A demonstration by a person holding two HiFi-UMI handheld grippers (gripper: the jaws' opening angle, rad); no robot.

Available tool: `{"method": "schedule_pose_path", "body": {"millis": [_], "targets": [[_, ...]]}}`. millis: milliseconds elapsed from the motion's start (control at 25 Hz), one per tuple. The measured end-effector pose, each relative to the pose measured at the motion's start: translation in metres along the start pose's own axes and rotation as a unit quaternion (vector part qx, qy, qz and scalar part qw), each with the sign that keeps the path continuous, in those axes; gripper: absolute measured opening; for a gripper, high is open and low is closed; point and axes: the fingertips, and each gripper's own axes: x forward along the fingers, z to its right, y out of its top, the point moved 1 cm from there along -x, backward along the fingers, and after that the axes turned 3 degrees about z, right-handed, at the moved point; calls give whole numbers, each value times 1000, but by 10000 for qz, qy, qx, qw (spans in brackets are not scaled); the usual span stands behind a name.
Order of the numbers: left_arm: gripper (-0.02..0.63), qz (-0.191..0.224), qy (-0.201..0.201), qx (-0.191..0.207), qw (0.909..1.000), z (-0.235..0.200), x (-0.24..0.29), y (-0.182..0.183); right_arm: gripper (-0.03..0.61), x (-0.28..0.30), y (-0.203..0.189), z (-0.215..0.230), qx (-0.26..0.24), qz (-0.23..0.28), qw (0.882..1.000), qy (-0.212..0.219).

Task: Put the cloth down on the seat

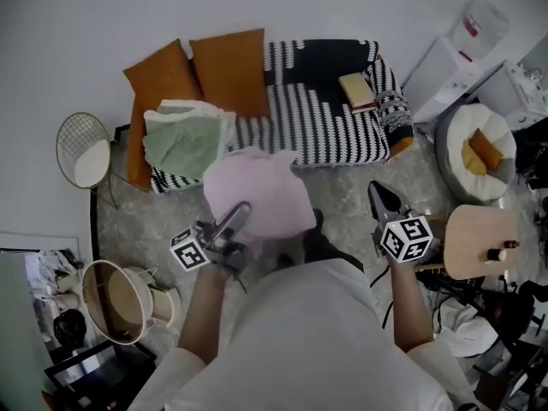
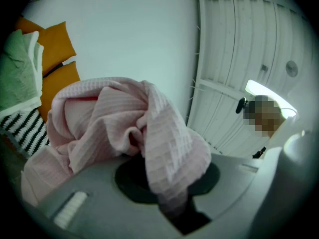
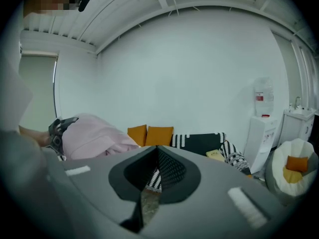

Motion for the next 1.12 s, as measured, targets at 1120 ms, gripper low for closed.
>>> {"method": "schedule_pose_path", "body": {"millis": [1120], "targets": [[95,320,494,121,9982,-98,138,49,5,160,59,129,22,-293,9973,679]]}}
